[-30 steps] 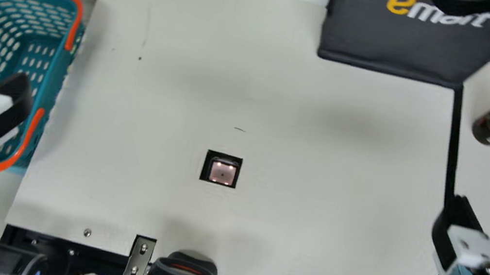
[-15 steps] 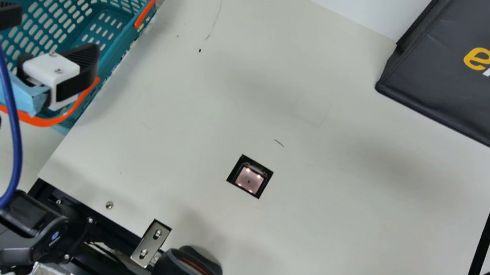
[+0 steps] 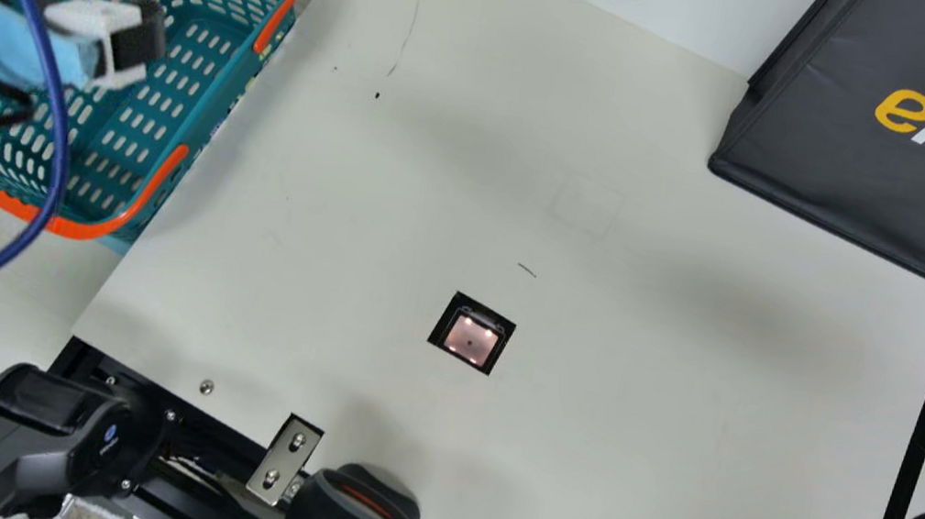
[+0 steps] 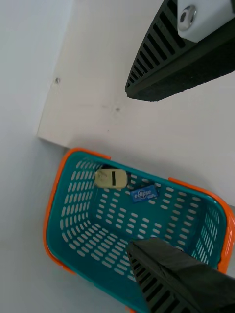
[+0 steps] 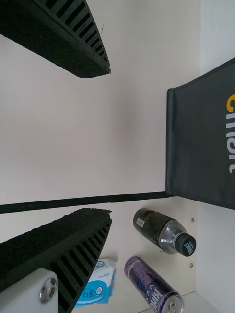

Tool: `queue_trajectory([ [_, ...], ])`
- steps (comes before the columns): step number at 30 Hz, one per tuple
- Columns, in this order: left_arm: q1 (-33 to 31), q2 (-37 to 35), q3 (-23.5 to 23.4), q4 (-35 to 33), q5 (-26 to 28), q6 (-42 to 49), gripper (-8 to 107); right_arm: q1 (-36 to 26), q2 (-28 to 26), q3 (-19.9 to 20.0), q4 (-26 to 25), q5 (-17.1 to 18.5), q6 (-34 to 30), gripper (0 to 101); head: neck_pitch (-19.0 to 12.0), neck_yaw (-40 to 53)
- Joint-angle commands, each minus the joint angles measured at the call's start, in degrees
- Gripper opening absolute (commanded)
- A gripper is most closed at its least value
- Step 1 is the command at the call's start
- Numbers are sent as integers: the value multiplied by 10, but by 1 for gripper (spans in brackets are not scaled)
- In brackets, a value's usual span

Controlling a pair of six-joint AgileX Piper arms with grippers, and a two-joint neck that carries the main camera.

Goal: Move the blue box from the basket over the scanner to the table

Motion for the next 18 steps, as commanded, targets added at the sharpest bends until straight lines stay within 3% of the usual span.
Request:
queue_trajectory([
  [1,27,16,-3,1,-5,0,90,0,0,0,0,0,0,95,-17,1],
  [18,151,172,7,-86,-72,123,90,0,0,0,0,0,0,95,-17,1],
])
